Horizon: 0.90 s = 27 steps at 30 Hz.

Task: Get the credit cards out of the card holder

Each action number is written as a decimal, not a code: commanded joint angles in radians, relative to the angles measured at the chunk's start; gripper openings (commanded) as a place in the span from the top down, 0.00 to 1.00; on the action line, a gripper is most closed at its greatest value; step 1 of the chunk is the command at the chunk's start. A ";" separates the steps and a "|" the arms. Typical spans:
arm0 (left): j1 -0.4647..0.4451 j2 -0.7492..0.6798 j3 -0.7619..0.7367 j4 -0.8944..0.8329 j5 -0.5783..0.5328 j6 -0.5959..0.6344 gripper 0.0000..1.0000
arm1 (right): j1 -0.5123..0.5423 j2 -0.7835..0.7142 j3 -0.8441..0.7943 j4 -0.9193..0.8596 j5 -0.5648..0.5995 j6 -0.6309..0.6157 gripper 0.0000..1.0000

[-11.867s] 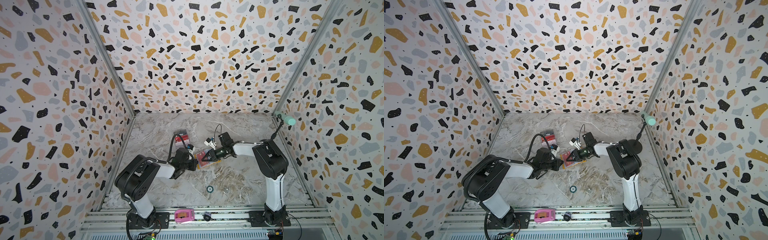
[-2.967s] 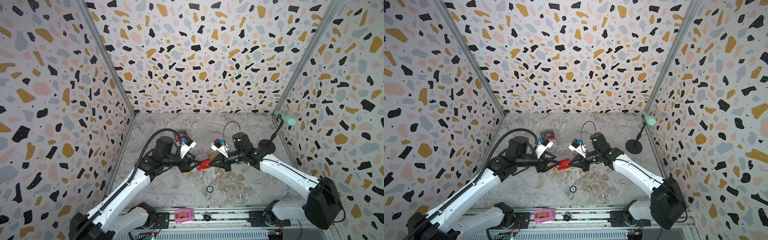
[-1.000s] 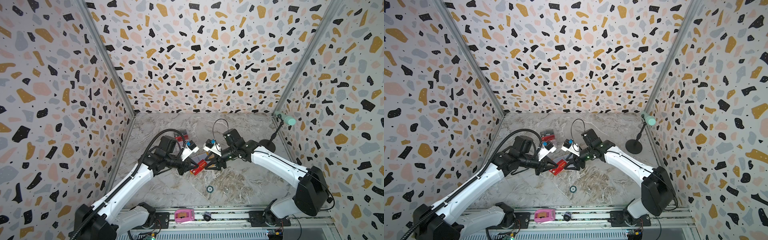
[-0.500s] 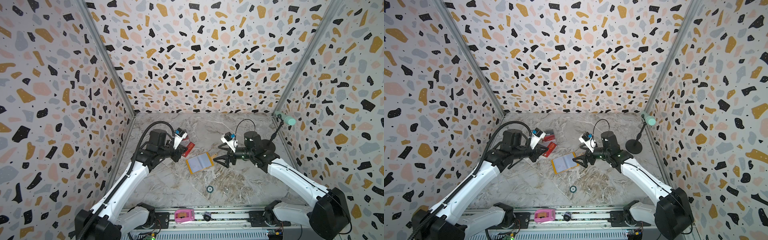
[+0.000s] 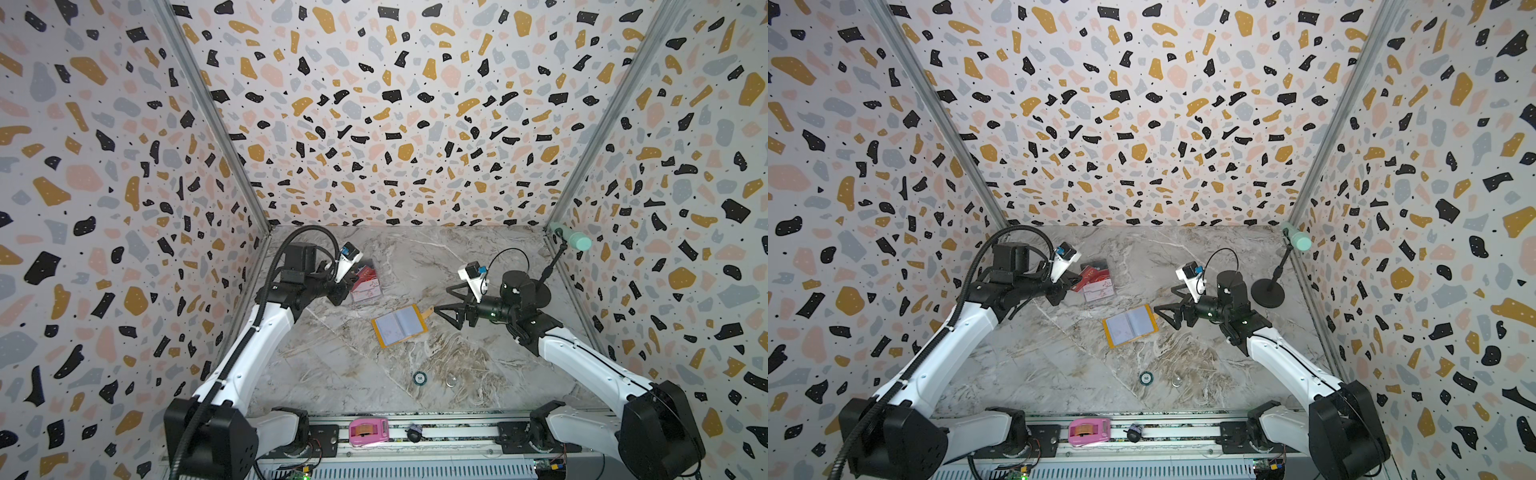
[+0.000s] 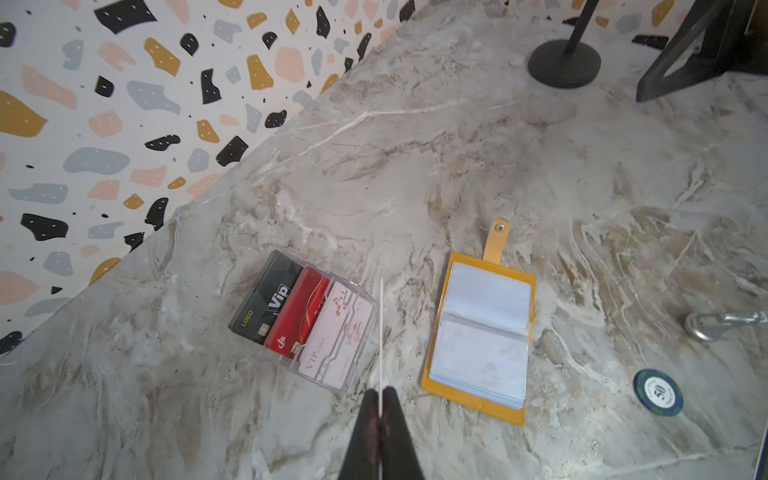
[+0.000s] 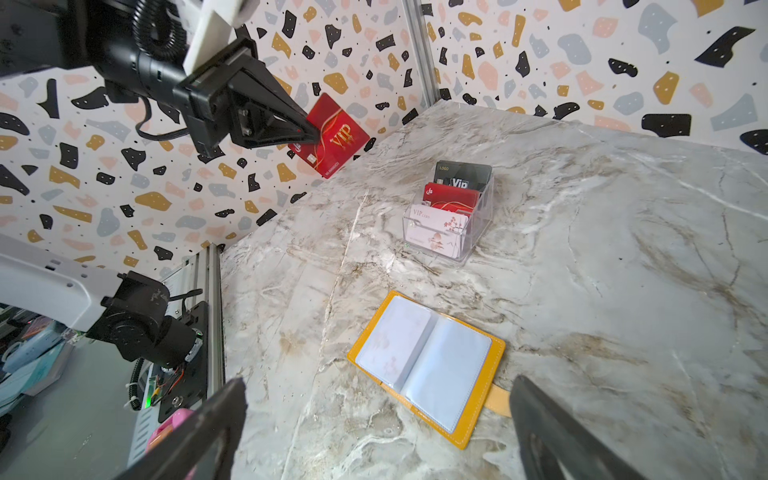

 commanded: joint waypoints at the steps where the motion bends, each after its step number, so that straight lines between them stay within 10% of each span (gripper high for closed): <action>1: 0.019 0.065 0.075 -0.109 0.069 0.206 1.00 | -0.007 -0.001 0.004 0.045 -0.013 0.027 0.01; 17: 0.069 0.481 0.376 -0.375 0.155 0.625 1.00 | -0.022 -0.052 -0.040 -0.005 0.063 0.013 0.01; 27: 0.073 0.682 0.580 -0.378 0.089 0.576 1.00 | -0.023 -0.044 -0.055 -0.033 0.064 0.001 0.01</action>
